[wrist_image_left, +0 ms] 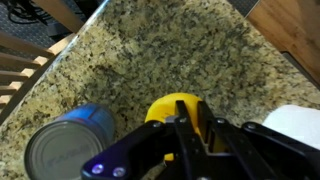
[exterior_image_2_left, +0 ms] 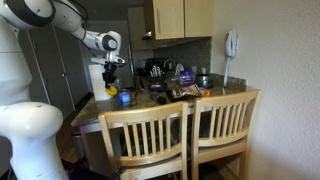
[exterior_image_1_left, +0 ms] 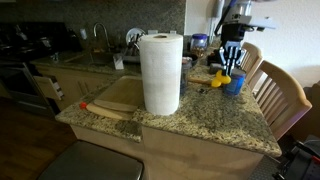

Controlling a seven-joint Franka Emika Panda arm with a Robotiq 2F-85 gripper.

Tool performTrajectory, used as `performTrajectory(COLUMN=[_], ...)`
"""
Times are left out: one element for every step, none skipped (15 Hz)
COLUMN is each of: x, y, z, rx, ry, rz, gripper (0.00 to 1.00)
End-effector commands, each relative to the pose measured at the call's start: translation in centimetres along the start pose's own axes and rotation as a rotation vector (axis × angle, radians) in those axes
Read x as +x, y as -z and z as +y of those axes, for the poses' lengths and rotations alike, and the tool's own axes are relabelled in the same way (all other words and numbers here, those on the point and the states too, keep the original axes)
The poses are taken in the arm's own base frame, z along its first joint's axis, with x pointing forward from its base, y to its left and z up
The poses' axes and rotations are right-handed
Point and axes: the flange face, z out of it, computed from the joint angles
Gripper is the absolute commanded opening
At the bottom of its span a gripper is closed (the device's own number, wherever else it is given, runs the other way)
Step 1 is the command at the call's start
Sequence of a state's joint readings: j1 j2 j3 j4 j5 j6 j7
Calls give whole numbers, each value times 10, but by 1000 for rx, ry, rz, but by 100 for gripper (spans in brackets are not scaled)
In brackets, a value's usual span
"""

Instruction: Move the duck forward

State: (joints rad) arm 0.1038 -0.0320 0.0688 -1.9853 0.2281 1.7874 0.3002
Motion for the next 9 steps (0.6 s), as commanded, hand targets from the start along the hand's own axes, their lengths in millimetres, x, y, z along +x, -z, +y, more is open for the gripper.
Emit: performTrajectory(x=[-30, -38, -47, -58, -69, -82, -93, -108, -116], y=[-70, -89, -108, -126, -139, -149, -156, -165, -173], z=[3, 5, 9, 14, 19, 23, 27, 32, 37], rx=[-88, -101, -109, -109, -105, -94, -66, -60, -43], ry=[-25, -37, -47, -61, -81, -90, -113, -133, -147], rz=[70, 76, 76, 67, 56, 51, 44, 47, 46], gripper=[4, 4, 4, 4, 4, 4, 40, 42, 48])
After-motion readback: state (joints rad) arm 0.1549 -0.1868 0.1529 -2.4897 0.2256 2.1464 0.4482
